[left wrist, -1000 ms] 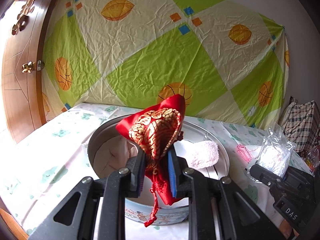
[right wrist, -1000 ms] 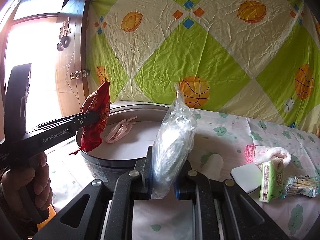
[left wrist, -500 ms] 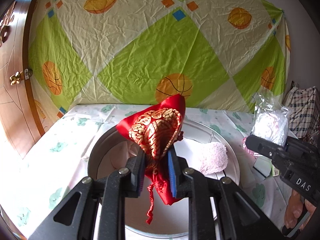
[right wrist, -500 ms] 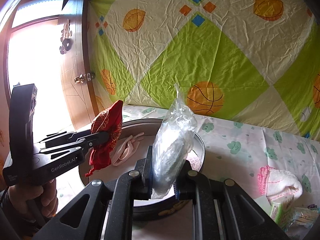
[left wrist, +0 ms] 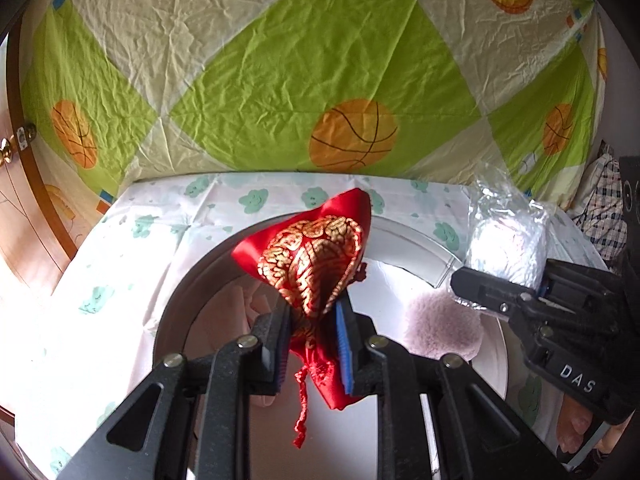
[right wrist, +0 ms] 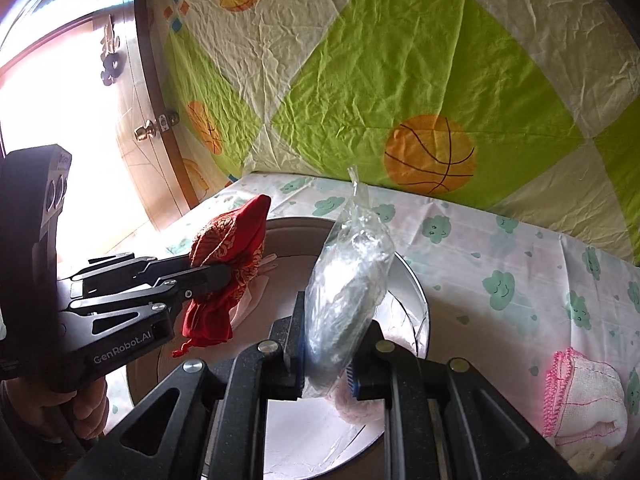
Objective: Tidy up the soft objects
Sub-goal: 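Lower the red pouch into the tin with the left gripper while the right gripper lowers the bag, then open the left gripper releasing the pouch while the right gripper releases the bag into the tin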
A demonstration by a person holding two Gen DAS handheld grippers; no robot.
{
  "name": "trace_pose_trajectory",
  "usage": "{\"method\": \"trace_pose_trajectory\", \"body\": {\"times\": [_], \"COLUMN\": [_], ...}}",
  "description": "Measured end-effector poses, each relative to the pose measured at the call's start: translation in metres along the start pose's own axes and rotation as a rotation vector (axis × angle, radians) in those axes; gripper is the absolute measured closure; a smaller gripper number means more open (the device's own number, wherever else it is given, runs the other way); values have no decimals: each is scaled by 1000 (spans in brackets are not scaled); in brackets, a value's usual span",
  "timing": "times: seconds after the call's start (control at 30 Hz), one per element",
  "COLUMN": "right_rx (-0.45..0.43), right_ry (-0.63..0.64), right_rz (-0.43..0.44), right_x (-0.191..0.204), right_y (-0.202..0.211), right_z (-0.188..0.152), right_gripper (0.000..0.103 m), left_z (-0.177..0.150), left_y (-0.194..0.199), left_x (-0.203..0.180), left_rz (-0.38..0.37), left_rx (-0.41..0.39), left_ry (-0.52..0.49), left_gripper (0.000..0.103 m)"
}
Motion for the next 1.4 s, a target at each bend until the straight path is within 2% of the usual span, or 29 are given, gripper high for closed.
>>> {"method": "trace_pose_trajectory", "body": {"times": [0.13, 0.27, 0.57, 0.83, 0.93, 1.0, 1.07, 1.13, 1.2, 1.4], "right_rx": [43, 86, 199, 223, 229, 225, 213, 200, 185, 110], "right_ry": [29, 46, 50, 52, 63, 64, 46, 33, 27, -35], "right_rz": [3, 17, 50, 59, 58, 49, 53, 57, 46, 49], "right_x": [1, 0, -1, -1, 1, 1, -1, -4, -6, -16], "right_y": [-15, -28, -57, -64, -66, -67, -66, -63, -60, -34], "right_z": [5, 10, 10, 6, 6, 7, 7, 7, 7, -1], "right_gripper": [86, 86, 86, 86, 86, 83, 77, 70, 67, 64], "left_z": [6, 15, 26, 26, 25, 25, 25, 26, 26, 25], "left_y": [-19, -30, -50, -60, -61, -61, -61, -60, -58, -42], "left_x": [4, 12, 17, 19, 17, 17, 18, 18, 18, 18], "left_rz": [12, 8, 27, 46, 45, 54, 61, 68, 69, 64], "left_rx": [83, 132, 215, 247, 249, 244, 237, 223, 213, 149], "left_ry": [27, 76, 104, 111, 104, 100, 98, 96, 92, 101], "left_gripper": [84, 84, 84, 84, 76, 61, 53, 53, 46, 30]}}
Point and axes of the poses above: each gripper's, at about its wrist camera, not at the fingertips, and y roughly against the way its jaws point, x to its left, z to its top, the point moved 1 cm from there along -y, roughly the way its jaws point, and after that the axes turned 15 degrees about y, right-handed, at the moved point
